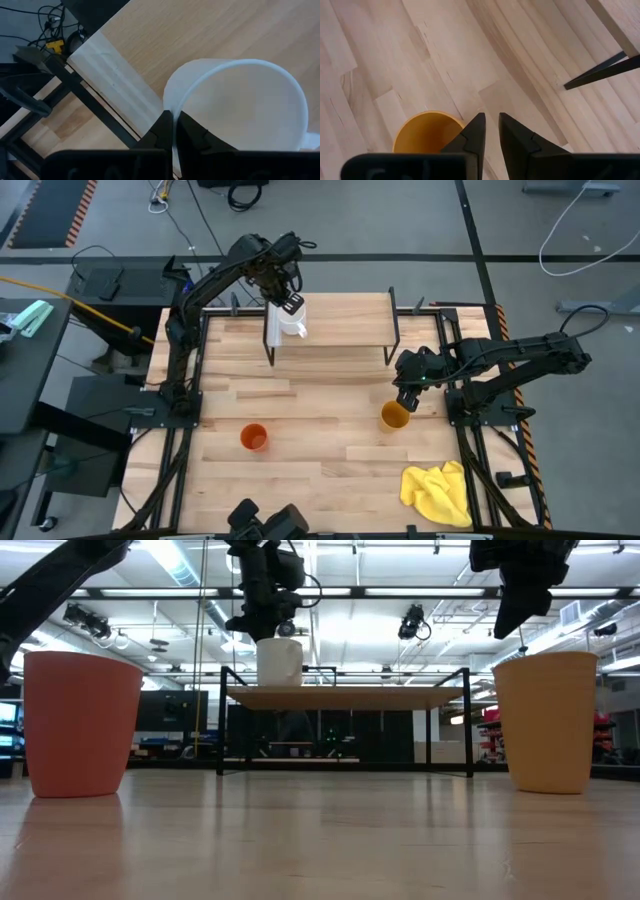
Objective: Stack small to large cups/mugs on shelf
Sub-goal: Put the white mug on the shelf, then put the orange cup on the shelf
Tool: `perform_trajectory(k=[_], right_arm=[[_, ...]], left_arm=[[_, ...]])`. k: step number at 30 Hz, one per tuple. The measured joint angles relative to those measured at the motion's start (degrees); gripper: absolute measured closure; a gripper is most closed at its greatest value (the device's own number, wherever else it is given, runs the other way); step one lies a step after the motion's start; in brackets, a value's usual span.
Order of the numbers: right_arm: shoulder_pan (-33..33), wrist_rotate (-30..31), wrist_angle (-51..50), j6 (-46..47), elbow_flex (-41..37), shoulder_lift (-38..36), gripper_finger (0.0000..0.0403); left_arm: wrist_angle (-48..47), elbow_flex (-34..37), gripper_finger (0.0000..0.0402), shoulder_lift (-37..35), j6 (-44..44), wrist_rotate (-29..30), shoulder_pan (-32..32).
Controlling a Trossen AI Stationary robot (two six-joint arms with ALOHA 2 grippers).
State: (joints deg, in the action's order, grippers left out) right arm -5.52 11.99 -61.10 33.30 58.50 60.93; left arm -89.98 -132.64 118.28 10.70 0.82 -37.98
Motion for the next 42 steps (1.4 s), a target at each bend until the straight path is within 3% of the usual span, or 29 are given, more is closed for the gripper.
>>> perform_trajectory(k=[4, 12, 21, 30, 37, 42], right_arm=[[0.0, 0.0, 0.0, 0.0, 0.0, 0.0, 0.0342], [0.0, 0.0, 0.0, 0.0, 0.0, 0.0, 0.0342], [0.0, 0.0, 0.0, 0.0, 0.0, -0.01, 0.0342], [0.0, 0.01, 0.0, 0.02, 0.0, 0.0, 0.0342], [-0.02, 0.01, -0.02, -0.2, 0.0, 0.0, 0.0342], [-0.02, -1.1, -0.62, -0.06, 0.0, -0.02, 0.0342]], left_arm=[[-0.02, -0.04, 0.0381, 0.0, 0.0, 0.05, 0.0], [0.43, -0.17, 0.0306, 0.0, 0.01, 0.01, 0.23], [-0.1, -0.17, 0.0277, -0.28, 0.02, -0.41, 0.35], [-0.02, -0.2, 0.0265, -9.62, 0.18, -1.98, 2.56], [-0.03, -0.14, 0.0276, -18.44, 5.74, -1.49, 12.09], [-0.04, -0.09, 0.0286, -20.99, 9.7, 5.3, 23.41]])
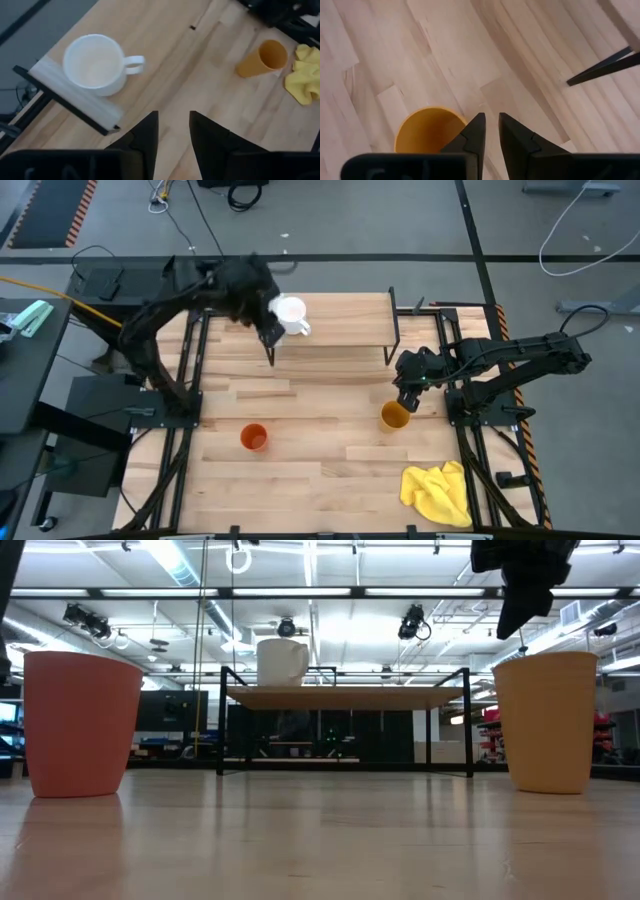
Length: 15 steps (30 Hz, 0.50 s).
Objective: Stack small to large cups/mugs on shelf
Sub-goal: Put the orange cup on the shelf
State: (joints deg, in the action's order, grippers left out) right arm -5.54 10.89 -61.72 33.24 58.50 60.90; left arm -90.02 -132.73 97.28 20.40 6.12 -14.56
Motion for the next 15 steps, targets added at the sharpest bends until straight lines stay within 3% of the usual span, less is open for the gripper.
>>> perform_trajectory(k=[7, 15], right_arm=[[-2.1, -0.93, -0.8, 0.35, 0.0, 0.0, 0.0342], [-5.74, -0.89, -0.76, 2.61, 0.0, 0.0, 0.0342]], left_arm=[[0.02, 3.17, 0.03, -0.43, 7.06, 8.68, 13.09], [-0.05, 27.14, 0.0313, -4.81, 18.16, 9.49, 21.79]])
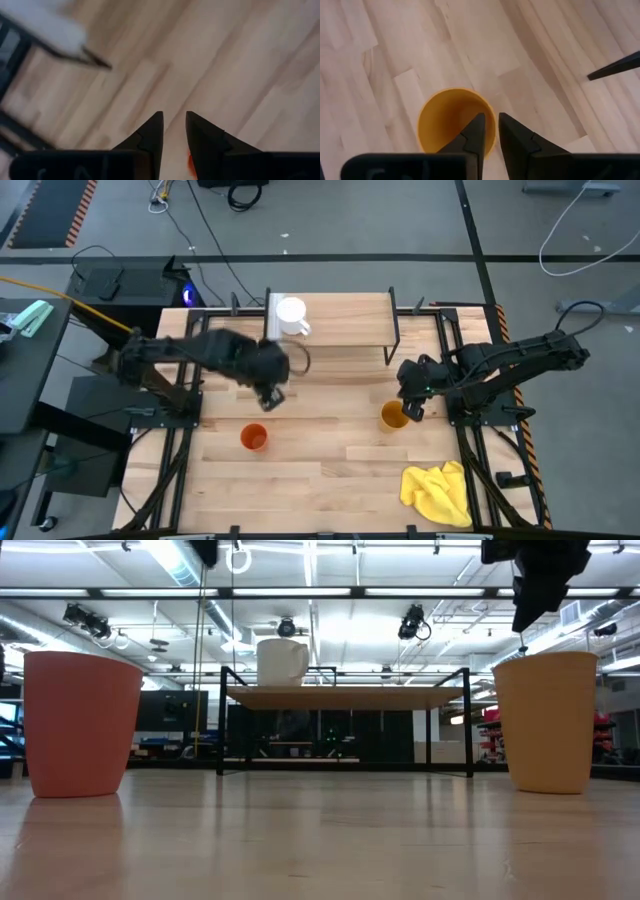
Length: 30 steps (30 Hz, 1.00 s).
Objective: Stack small to large cups/mugs on shelf
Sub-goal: Put the orange cup on the shelf
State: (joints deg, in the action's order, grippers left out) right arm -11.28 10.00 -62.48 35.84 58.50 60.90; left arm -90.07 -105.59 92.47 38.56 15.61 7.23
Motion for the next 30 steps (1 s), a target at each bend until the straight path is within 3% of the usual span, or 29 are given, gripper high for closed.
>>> perform_trajectory(k=[7, 16, 22, 30], right_arm=[[-0.92, 0.0, 1.09, 0.18, 0.0, 0.0, 0.0342], [-0.9, 0.07, 2.37, -0.97, 0.0, -0.02, 0.0342], [-0.9, 0.07, 2.52, -1.04, 0.0, -0.02, 0.0342], [-0.9, 0.09, 3.1, -0.91, 0.0, -0.02, 0.0342]], left_arm=[[0.0, 16.45, 0.0312, -7.09, 13.68, 0.25, 4.64], [3.31, 29.79, 0.0324, -15.66, 29.2, -0.6, 11.89], [11.23, 35.63, 0.0318, -18.05, 32.9, -1.18, 14.23], [18.22, 42.14, 0.0305, -18.01, 32.77, -8.13, 14.09]])
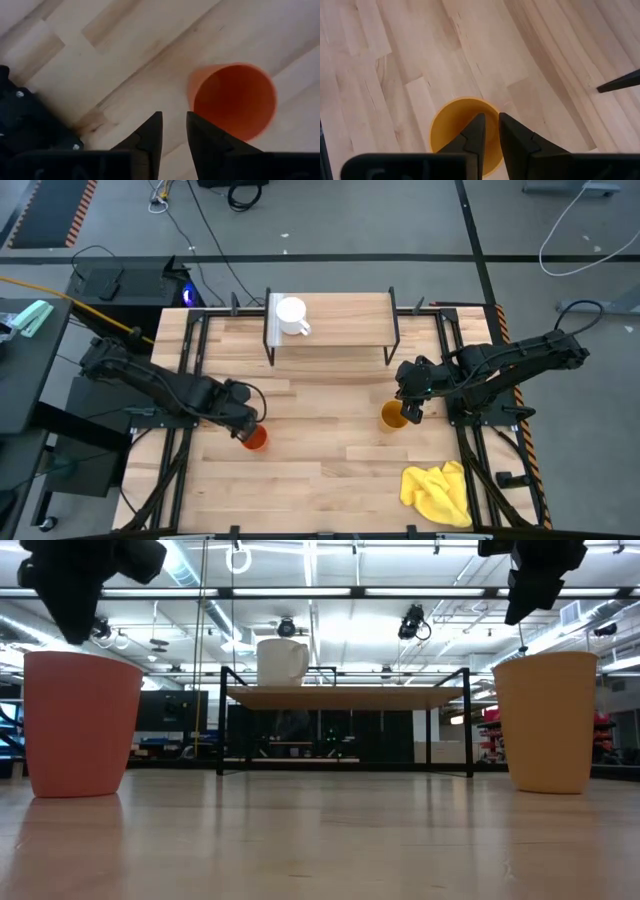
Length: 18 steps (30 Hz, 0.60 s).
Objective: Stack small to large cups/mugs on shelf
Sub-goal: Put the orange cup on the shelf
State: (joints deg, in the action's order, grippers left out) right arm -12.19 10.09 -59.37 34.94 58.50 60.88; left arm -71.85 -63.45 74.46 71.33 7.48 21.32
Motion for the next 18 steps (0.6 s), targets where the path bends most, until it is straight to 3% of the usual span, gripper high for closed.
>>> perform_trajectory(k=[9, 18], right_arm=[[0.0, 0.0, 1.5, -0.15, 0.0, 0.0, 0.0342], [0.0, 0.0, 1.63, -0.24, 0.0, 0.02, 0.0342]], left_arm=[[8.87, 2.81, 0.0301, 0.0, -4.75, -0.29, -0.33], [9.06, 2.92, 0.03, 0.55, -4.79, -0.97, -0.37]])
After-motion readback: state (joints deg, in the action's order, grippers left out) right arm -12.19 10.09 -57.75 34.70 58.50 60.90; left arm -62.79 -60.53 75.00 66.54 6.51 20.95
